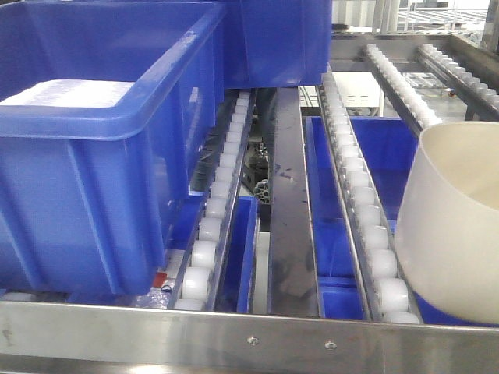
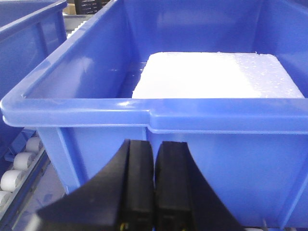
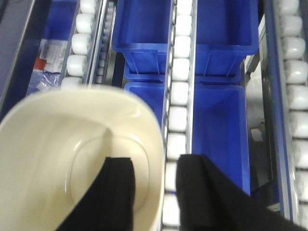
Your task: Move white bin to right shelf second layer
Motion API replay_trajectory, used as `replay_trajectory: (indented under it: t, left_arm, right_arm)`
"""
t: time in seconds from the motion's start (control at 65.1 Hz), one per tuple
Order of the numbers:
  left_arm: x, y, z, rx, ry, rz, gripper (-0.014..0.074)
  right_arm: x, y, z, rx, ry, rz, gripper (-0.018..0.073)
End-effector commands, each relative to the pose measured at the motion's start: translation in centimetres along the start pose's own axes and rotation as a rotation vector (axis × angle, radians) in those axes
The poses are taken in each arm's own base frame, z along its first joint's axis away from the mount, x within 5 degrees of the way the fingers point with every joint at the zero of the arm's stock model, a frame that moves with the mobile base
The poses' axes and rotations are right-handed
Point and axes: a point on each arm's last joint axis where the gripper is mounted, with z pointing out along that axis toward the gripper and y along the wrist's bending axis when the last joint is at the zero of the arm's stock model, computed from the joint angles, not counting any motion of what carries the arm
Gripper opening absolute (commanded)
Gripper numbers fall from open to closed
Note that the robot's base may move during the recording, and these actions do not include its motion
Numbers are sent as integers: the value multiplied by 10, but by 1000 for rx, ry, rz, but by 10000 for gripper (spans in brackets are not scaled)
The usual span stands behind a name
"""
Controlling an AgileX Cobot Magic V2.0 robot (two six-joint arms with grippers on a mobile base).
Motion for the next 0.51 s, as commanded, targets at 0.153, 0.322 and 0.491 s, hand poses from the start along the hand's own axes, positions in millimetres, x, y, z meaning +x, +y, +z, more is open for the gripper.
replay_trajectory:
  t: [0.153, 0.322, 0.491]
  left_arm:
    - [4, 0, 1, 5, -66, -3, 85]
    - [4, 0, 1, 5, -66, -3, 85]
    - [4, 0, 1, 5, -66, -3, 85]
  right_arm:
    - [20, -3, -33, -9, -290, -14, 50]
    - [38, -5, -50, -15, -445, -21, 56]
    - [50, -6, -61, -18, -540, -36, 56]
